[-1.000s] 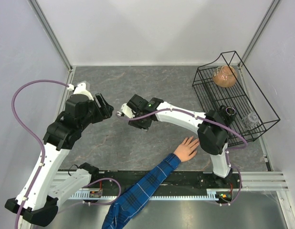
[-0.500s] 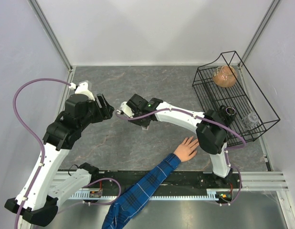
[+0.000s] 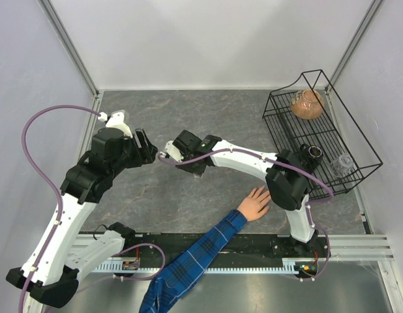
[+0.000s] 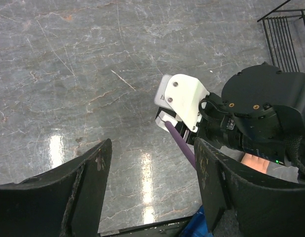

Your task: Paint the nails

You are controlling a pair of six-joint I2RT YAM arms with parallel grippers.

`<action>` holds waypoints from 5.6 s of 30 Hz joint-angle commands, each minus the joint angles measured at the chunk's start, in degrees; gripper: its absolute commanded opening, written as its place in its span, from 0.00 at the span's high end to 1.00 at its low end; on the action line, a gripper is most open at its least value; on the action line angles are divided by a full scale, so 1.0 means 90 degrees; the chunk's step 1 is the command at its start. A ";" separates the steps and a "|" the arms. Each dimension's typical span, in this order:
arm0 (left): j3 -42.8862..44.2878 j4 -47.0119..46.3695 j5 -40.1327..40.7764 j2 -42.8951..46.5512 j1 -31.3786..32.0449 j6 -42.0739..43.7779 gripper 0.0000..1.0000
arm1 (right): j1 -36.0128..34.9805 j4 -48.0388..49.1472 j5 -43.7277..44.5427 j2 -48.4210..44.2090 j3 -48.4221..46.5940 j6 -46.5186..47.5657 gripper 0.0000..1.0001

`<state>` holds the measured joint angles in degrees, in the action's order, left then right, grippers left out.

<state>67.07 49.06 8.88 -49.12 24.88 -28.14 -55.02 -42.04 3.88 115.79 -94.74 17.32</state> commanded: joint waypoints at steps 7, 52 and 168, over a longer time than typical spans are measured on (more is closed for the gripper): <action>0.0243 -0.0285 0.0107 -0.0030 0.0077 0.0304 0.26 | -0.0029 -0.0026 -0.0118 0.0172 -0.0001 0.0038 0.62; -0.0538 -0.4025 -0.7549 -0.1817 0.0692 0.1945 0.33 | 0.1641 -0.2145 -0.3858 -0.4232 -0.0079 -0.1134 1.00; -0.0215 -0.6943 -0.3080 -0.1789 0.2295 -0.0355 0.98 | 0.1758 0.0334 -0.2274 -0.4231 -0.0519 -0.4700 1.00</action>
<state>64.97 -2.68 -5.67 -67.59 47.92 -23.81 -39.51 -43.27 -6.72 81.28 -103.33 -28.32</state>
